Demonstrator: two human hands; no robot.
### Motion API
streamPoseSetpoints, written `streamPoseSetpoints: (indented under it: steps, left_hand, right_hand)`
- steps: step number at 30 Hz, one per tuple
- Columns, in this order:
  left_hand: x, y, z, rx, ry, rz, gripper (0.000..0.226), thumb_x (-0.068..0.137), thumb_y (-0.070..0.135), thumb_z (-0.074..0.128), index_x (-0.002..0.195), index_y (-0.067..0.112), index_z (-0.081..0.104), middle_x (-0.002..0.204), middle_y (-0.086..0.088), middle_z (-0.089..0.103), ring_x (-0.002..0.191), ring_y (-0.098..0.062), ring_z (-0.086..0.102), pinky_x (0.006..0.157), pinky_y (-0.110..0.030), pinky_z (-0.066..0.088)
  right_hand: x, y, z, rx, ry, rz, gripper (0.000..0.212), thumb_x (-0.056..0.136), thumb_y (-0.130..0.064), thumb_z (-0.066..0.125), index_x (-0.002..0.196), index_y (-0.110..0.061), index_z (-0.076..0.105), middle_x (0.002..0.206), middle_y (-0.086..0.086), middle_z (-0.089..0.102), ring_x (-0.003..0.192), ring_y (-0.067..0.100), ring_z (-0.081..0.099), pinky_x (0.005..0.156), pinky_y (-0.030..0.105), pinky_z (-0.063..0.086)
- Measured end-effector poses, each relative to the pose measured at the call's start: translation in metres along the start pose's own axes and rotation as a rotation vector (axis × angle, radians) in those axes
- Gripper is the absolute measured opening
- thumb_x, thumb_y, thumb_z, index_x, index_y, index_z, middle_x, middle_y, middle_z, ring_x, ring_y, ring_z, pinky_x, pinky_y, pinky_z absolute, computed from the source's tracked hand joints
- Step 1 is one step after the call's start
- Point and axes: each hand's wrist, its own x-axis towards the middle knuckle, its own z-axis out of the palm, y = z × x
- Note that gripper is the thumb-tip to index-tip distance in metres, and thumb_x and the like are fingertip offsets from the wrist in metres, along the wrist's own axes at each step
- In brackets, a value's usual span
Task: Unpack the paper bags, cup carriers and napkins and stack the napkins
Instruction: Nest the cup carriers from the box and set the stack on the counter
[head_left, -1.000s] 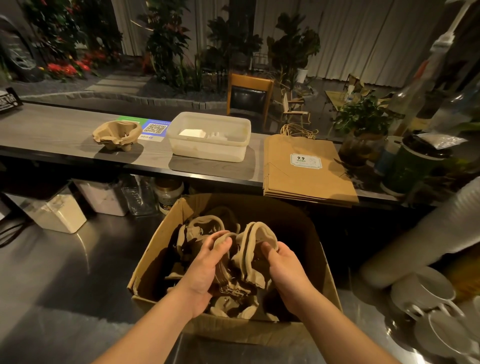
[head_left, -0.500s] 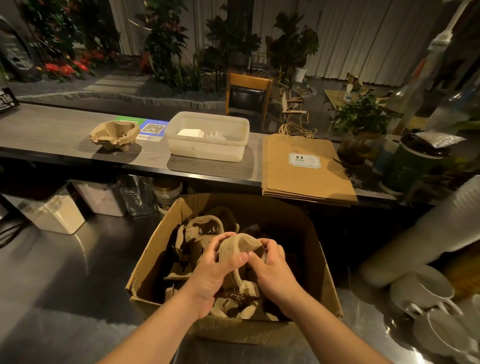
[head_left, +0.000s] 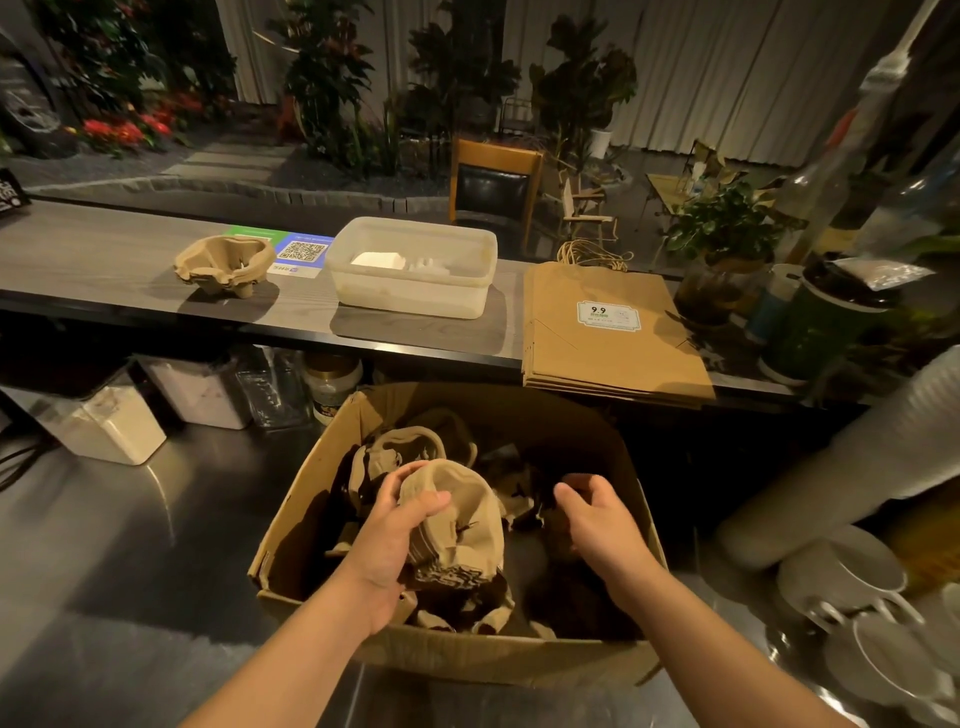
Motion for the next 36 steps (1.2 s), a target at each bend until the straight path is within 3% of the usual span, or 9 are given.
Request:
streamPoseSetpoints:
  steps: [2, 5, 7, 10, 15, 20, 24, 28, 36]
  left_hand:
    - [-0.001, 0.001, -0.001, -0.014, 0.000, -0.002, 0.068, 0.067, 0.038, 0.082, 0.130, 0.039, 0.057, 0.124, -0.010, 0.067, 0.112, -0.034, 0.066, 0.080, -0.046, 0.058]
    - [-0.001, 0.000, -0.001, -0.026, 0.007, -0.009, 0.065, 0.071, 0.038, 0.080, 0.131, 0.038, 0.056, 0.125, -0.009, 0.066, 0.111, -0.033, 0.066, 0.077, -0.044, 0.058]
    - [-0.002, -0.001, -0.001, -0.023, 0.009, -0.014, 0.062, 0.072, 0.038, 0.075, 0.131, 0.039, 0.055, 0.125, -0.009, 0.065, 0.112, -0.033, 0.065, 0.077, -0.044, 0.058]
    - [-0.001, -0.003, -0.002, -0.022, 0.016, -0.014, 0.060, 0.072, 0.039, 0.073, 0.129, 0.040, 0.055, 0.125, -0.008, 0.064, 0.112, -0.033, 0.064, 0.080, -0.044, 0.057]
    - [0.001, -0.004, -0.003, -0.020, 0.019, -0.018, 0.060, 0.070, 0.041, 0.073, 0.128, 0.041, 0.056, 0.125, -0.008, 0.064, 0.114, -0.033, 0.062, 0.083, -0.046, 0.056]
    - [0.002, -0.006, -0.002, 0.010, 0.020, -0.018, 0.055, 0.073, 0.041, 0.072, 0.126, 0.042, 0.057, 0.125, -0.007, 0.064, 0.113, -0.032, 0.064, 0.083, -0.047, 0.058]
    - [0.003, -0.007, -0.004, 0.023, 0.025, -0.022, 0.060, 0.071, 0.043, 0.074, 0.129, 0.041, 0.057, 0.125, -0.008, 0.066, 0.114, -0.033, 0.065, 0.091, -0.051, 0.059]
    - [0.003, -0.007, -0.003, 0.023, 0.020, -0.032, 0.061, 0.072, 0.041, 0.079, 0.129, 0.040, 0.058, 0.123, -0.008, 0.068, 0.112, -0.032, 0.067, 0.087, -0.048, 0.060]
    - [0.007, -0.008, -0.007, 0.018, 0.032, -0.056, 0.064, 0.068, 0.037, 0.085, 0.127, 0.041, 0.060, 0.121, -0.008, 0.071, 0.112, -0.033, 0.068, 0.086, -0.047, 0.060]
  right_hand:
    - [0.005, 0.006, -0.003, -0.038, 0.032, 0.021, 0.050, 0.104, -0.037, 0.055, 0.149, -0.021, 0.041, 0.137, 0.001, 0.057, 0.122, 0.018, 0.058, 0.097, 0.033, 0.053]
    - [0.011, 0.014, -0.005, -0.157, 0.029, 0.008, 0.048, 0.101, -0.032, 0.060, 0.145, -0.022, 0.044, 0.126, 0.001, 0.059, 0.097, 0.011, 0.065, 0.074, 0.024, 0.058]
    - [0.014, 0.019, -0.003, -0.340, 0.040, -0.036, 0.052, 0.097, -0.029, 0.065, 0.145, -0.025, 0.044, 0.143, 0.003, 0.048, 0.114, 0.017, 0.059, 0.093, 0.032, 0.058]
    - [0.015, 0.024, 0.004, -0.605, 0.025, -0.113, 0.066, 0.093, -0.033, 0.070, 0.150, -0.030, 0.038, 0.158, 0.004, 0.029, 0.148, 0.028, 0.026, 0.118, 0.044, 0.036]
    - [0.024, 0.028, 0.008, -0.824, -0.128, -0.148, 0.082, 0.095, -0.039, 0.067, 0.159, -0.040, 0.016, 0.168, 0.003, 0.003, 0.155, 0.032, 0.002, 0.121, 0.047, 0.031]
    - [0.040, 0.031, 0.016, -1.039, -0.254, -0.067, 0.094, 0.094, -0.034, 0.069, 0.157, -0.051, 0.001, 0.167, 0.001, -0.017, 0.155, 0.037, -0.012, 0.120, 0.059, 0.030]
    - [0.050, 0.030, 0.023, -1.154, -0.286, -0.081, 0.095, 0.091, -0.035, 0.072, 0.158, -0.049, 0.007, 0.167, 0.000, -0.016, 0.154, 0.038, -0.013, 0.117, 0.059, 0.033]
    - [0.062, 0.029, 0.027, -1.223, -0.332, -0.119, 0.093, 0.091, -0.035, 0.073, 0.159, -0.046, 0.010, 0.170, -0.002, -0.009, 0.155, 0.037, -0.009, 0.118, 0.057, 0.034]
    - [0.071, 0.030, 0.034, -1.144, -0.370, -0.129, 0.091, 0.092, -0.029, 0.072, 0.161, -0.036, 0.013, 0.169, -0.002, 0.012, 0.156, 0.034, 0.010, 0.120, 0.050, 0.033]
